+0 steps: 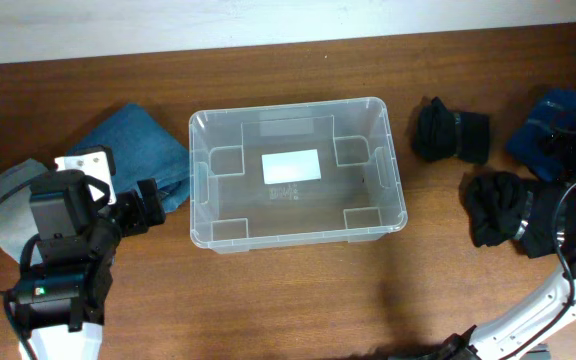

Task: Pack container
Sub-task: 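Move the right gripper to the teal taped bundle and grasp it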

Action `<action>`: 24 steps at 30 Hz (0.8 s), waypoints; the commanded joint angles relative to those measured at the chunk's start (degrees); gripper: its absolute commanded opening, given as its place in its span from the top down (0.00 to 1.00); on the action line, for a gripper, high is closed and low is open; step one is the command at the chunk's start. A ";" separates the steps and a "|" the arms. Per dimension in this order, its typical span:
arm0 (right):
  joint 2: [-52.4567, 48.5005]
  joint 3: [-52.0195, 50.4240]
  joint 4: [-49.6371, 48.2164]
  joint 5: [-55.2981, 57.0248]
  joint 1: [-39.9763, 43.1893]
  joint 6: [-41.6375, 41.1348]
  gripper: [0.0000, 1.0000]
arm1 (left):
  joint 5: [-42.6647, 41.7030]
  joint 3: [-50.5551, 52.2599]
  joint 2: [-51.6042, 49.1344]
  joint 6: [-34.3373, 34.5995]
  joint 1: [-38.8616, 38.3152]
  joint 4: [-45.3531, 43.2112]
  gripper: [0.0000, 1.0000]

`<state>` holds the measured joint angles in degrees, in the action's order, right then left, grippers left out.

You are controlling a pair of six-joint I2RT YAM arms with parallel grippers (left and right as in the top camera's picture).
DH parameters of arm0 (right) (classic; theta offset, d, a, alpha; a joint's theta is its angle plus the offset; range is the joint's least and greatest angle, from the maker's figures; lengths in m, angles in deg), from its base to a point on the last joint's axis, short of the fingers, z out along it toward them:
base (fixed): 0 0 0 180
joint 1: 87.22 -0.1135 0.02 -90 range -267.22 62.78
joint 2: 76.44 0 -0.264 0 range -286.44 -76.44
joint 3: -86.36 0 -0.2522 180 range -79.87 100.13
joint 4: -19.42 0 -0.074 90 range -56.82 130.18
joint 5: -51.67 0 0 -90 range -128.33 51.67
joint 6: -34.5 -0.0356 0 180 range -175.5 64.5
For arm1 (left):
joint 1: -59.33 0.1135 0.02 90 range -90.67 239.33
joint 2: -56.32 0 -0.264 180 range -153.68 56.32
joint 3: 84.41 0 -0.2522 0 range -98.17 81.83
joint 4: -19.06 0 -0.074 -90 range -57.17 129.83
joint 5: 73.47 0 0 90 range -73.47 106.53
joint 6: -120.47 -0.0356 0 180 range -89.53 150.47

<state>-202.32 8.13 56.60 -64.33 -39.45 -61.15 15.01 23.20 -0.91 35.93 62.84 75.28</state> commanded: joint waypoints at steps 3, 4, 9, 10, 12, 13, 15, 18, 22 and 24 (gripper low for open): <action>-4.48 0.09 -1.40 -1.03 0.09 0.22 0.22 | 0.39 -1.42 -0.04 0.11 0.02 -0.11 0.01; -4.46 0.09 -2.10 -1.29 0.11 0.22 0.43 | 0.39 -1.42 -0.04 0.11 0.02 -0.11 0.01; -4.37 0.09 -4.83 -7.56 0.11 0.22 0.69 | 0.39 -1.42 -0.04 0.09 0.02 -0.13 0.01; -4.26 0.09 -4.81 -8.20 0.11 0.20 0.71 | 0.42 -1.42 -0.04 0.09 0.02 -0.13 0.01; -3.13 0.09 -4.17 -8.52 -0.11 -0.44 0.78 | 0.44 -1.42 -0.04 0.09 0.04 -0.20 0.01; -1.60 0.11 -3.65 -8.52 -0.33 -0.46 0.81 | 0.44 -1.42 -0.04 0.09 0.04 -0.20 0.01; 2.93 0.22 -2.78 -8.52 -1.11 -0.44 0.85 | 0.44 -1.42 -0.04 0.09 0.02 -0.17 0.01; 12.50 1.20 1.01 -8.48 -3.28 -0.37 0.87 | 0.44 -1.42 -0.04 0.09 0.04 -0.17 0.01; 24.11 2.99 9.79 -7.13 -7.89 3.69 0.87 | 0.44 -1.42 -0.04 0.09 0.04 -0.17 0.01; 29.16 3.50 13.27 -6.51 -10.86 5.53 0.86 | 0.44 -1.42 -0.04 0.09 0.02 -0.17 0.01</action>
<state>-182.61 8.46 68.43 -69.94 -46.38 -59.66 15.03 23.20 -0.91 35.93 62.84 75.26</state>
